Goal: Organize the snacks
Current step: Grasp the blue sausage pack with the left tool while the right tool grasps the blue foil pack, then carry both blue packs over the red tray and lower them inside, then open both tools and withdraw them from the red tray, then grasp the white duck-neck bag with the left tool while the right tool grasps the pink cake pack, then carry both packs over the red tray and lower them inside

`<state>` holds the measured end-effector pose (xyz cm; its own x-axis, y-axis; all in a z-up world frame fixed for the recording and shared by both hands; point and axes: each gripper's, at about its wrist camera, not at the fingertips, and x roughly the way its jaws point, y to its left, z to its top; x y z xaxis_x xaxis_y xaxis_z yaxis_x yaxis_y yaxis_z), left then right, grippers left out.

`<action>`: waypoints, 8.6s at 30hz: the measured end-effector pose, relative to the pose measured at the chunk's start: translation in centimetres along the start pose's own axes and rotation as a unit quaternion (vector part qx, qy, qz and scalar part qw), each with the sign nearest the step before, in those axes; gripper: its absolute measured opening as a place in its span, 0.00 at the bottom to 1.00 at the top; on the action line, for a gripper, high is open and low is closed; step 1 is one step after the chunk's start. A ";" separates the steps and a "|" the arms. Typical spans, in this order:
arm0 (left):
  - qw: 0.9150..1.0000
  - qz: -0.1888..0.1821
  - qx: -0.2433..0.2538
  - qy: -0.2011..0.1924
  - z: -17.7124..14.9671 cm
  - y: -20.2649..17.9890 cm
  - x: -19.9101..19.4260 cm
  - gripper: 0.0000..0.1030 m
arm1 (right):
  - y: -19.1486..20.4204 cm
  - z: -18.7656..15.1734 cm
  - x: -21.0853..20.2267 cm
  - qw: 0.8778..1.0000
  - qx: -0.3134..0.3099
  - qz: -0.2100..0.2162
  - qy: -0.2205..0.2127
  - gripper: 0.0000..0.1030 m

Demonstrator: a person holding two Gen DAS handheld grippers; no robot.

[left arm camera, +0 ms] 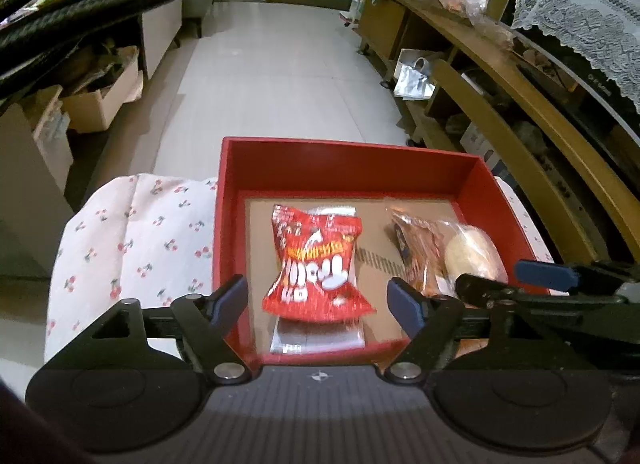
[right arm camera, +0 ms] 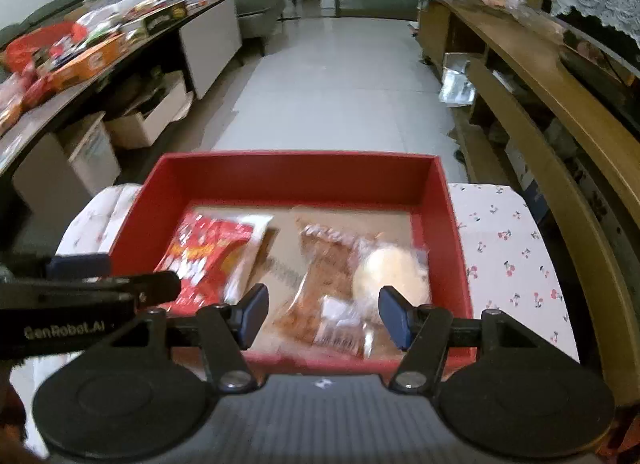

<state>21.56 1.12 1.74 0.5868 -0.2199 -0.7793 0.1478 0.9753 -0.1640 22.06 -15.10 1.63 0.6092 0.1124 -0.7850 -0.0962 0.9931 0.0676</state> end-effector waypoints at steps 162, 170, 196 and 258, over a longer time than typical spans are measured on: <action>0.997 0.010 0.038 -0.059 1.3 -3.0 0.9 0.78 | -3.6 2.9 0.5 0.997 0.054 -0.036 -0.032 0.75; 0.997 -0.021 0.061 -0.038 -1.5 -4.3 -1.2 0.78 | -4.0 -0.1 -1.4 0.998 0.047 -0.043 -0.011 0.75; 0.946 -0.127 0.269 0.129 -15.6 -8.0 -1.2 0.83 | -3.0 -9.4 -7.9 0.999 0.033 0.010 0.039 0.75; 0.955 -0.099 0.256 0.111 -16.7 -8.6 -1.7 0.58 | -8.9 -10.0 -1.1 0.988 -0.029 -0.071 0.132 0.69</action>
<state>5.99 -6.57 -5.58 0.3323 -0.3337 -0.8822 0.6422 0.7651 -0.0475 14.37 -24.39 -4.21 0.3944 -0.0479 -0.9177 -0.0737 0.9938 -0.0835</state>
